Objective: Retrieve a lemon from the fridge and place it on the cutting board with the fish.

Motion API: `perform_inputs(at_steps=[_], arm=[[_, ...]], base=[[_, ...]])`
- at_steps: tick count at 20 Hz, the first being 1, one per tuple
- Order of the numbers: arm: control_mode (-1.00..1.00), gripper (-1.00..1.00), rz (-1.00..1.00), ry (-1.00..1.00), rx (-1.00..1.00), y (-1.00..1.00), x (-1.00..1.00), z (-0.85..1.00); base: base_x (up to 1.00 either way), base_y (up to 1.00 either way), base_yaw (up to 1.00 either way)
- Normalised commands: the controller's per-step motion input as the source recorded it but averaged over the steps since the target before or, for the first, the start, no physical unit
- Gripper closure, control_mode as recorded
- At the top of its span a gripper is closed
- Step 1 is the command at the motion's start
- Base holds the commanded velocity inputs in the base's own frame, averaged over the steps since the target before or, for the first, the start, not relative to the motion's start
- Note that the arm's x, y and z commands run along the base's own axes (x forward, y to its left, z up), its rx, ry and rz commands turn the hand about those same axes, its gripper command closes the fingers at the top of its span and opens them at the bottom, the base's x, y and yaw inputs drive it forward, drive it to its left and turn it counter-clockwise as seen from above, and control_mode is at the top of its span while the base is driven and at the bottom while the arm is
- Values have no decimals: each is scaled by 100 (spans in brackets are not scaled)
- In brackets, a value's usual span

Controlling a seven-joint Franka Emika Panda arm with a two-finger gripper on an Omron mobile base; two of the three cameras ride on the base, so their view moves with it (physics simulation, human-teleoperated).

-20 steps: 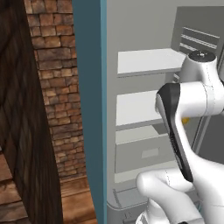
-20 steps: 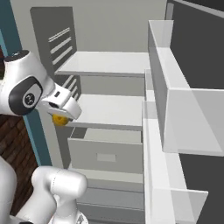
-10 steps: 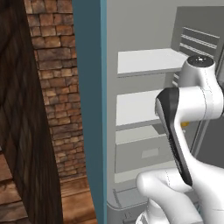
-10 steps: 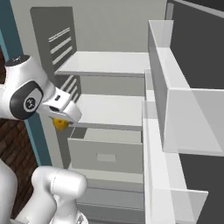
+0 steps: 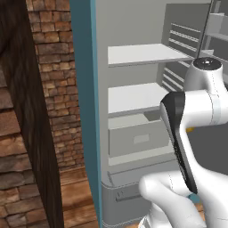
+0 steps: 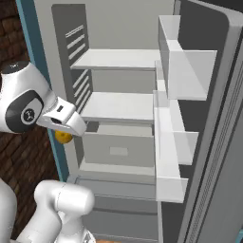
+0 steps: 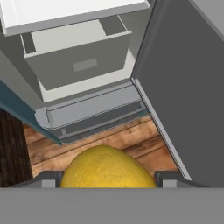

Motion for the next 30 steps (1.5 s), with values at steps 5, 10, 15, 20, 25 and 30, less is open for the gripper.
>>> perform_inputs(at_steps=[5,10,15,20,25,30], arm=[[100,100,0,0,0,0,0,0],[100,100,0,0,0,0,0,0],[100,100,0,0,0,0,0,0],[100,100,0,0,0,0,0,0],[100,100,0,0,0,0,0,0],[100,100,0,0,0,0,0,0]], base=[[-74,2,-15],[-73,2,-20],[-81,0,-36],[-93,10,-43],[-84,51,-40],[-44,35,-56]])
